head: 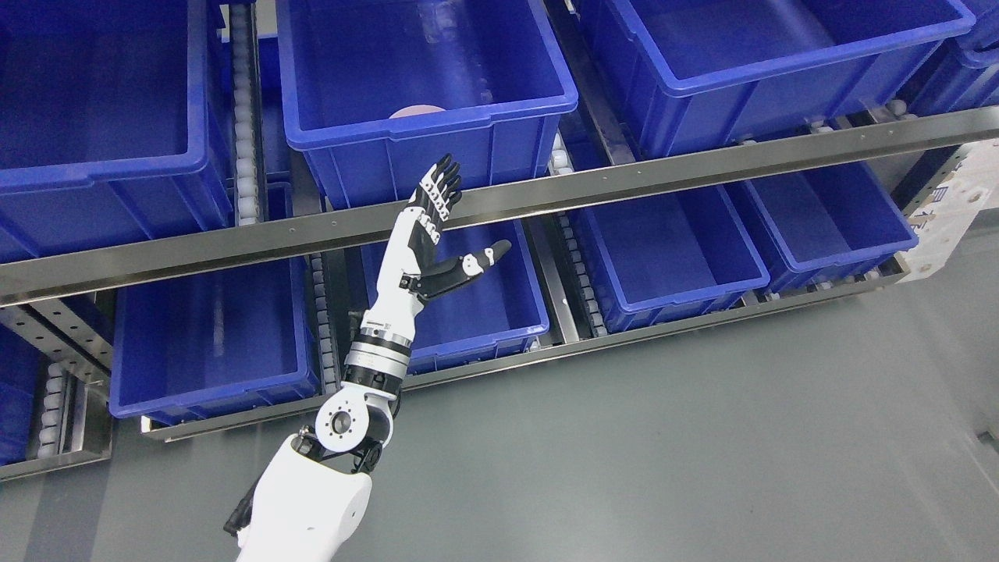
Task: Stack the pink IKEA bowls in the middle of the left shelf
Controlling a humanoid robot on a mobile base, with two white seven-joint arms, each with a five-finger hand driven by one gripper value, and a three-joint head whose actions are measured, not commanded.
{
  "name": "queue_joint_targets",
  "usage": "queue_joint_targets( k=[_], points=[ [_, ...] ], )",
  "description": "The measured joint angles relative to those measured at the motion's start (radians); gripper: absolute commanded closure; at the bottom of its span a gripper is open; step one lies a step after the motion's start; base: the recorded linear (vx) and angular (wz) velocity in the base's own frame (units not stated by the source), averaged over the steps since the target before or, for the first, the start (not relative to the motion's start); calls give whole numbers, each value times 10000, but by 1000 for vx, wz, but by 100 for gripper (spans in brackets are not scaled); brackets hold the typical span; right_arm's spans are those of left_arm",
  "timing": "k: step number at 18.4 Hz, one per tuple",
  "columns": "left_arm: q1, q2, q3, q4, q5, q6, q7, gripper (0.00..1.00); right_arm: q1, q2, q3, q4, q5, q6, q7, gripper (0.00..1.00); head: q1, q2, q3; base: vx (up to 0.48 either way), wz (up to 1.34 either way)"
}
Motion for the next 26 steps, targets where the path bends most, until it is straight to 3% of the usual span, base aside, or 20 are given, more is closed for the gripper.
queue_joint_targets(
  k=[9, 15, 26],
  points=[
    [545, -37, 587, -889, 57, 148, 4, 3, 0, 0, 0, 0, 0, 32, -22, 0, 0, 0, 0, 0, 0],
    [770, 438, 1479, -1166, 64, 282, -447, 6, 0, 0, 0, 0, 655, 34, -39, 0, 0, 0, 0, 0, 0],
    [939, 953, 2649, -1382, 80, 374, -768, 6, 1, 0, 0, 0, 66, 79, -39, 0, 0, 0, 0, 0, 0]
  ],
)
